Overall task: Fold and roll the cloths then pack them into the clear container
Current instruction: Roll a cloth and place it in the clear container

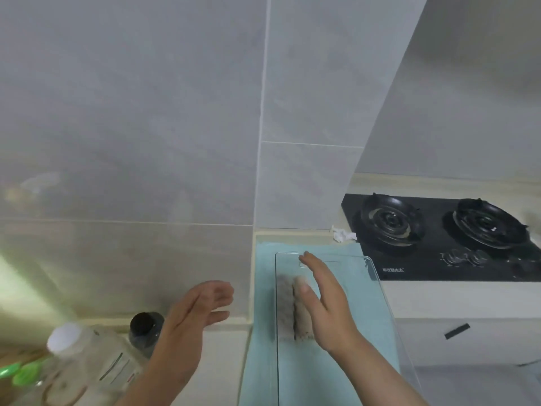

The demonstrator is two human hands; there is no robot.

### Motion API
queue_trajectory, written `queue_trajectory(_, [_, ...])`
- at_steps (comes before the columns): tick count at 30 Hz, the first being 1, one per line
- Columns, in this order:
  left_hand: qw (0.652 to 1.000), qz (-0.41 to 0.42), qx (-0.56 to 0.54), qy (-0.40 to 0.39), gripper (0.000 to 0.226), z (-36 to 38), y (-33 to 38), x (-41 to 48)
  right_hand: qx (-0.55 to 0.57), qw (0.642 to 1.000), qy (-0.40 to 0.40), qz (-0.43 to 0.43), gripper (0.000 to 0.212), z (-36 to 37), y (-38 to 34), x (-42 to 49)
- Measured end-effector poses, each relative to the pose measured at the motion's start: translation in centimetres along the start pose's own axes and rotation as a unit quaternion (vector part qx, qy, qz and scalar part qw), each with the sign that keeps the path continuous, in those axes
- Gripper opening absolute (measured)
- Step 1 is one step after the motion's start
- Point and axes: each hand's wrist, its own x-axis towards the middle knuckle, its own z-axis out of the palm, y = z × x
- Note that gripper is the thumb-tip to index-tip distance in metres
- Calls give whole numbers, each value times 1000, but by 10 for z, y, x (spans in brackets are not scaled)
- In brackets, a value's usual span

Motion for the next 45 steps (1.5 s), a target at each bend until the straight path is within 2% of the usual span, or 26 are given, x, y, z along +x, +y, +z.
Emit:
queue_trajectory(2, [999, 52, 5, 17, 24, -4, 14, -11, 28, 998, -49, -18, 52, -3, -26, 1])
queue_trajectory(5, [990, 112, 52, 68, 50, -15, 34, -30, 88, 992, -81, -35, 52, -9, -50, 5])
queue_trajectory(7, [981, 131, 89, 111, 57, -25, 44, -47, 130, 985, -110, -42, 52, -9, -60, 7])
queue_trajectory(13, [951, 132, 133, 247, 52, -19, 57, -119, 162, 949, -245, -112, 62, -16, -76, -9])
queue_trajectory(18, [920, 108, 131, 353, 56, 17, 57, -198, 180, 904, -354, -158, 50, -35, -84, -36])
queue_trajectory(21, [898, 89, 149, 404, 55, 34, 58, -253, 192, 873, -413, -177, 49, -35, -97, -63])
queue_trajectory(23, [877, 83, 162, 444, 61, 41, 57, -291, 199, 848, -454, -188, 48, -30, -106, -84])
queue_trajectory(31, [782, 64, 154, 600, 55, 63, 57, -438, 179, 759, -570, -257, 37, -15, -149, -190])
queue_trajectory(39, [672, 64, 125, 727, 39, 108, 50, -601, 182, 653, -681, -277, 42, -10, -180, -333])
queue_trajectory(42, [620, 76, 87, 776, 50, 131, 42, -669, 172, 607, -725, -277, 49, -18, -185, -396])
queue_trajectory(45, [575, 84, 63, 811, 59, 157, 32, -733, 165, 571, -749, -292, 45, -29, -188, -455])
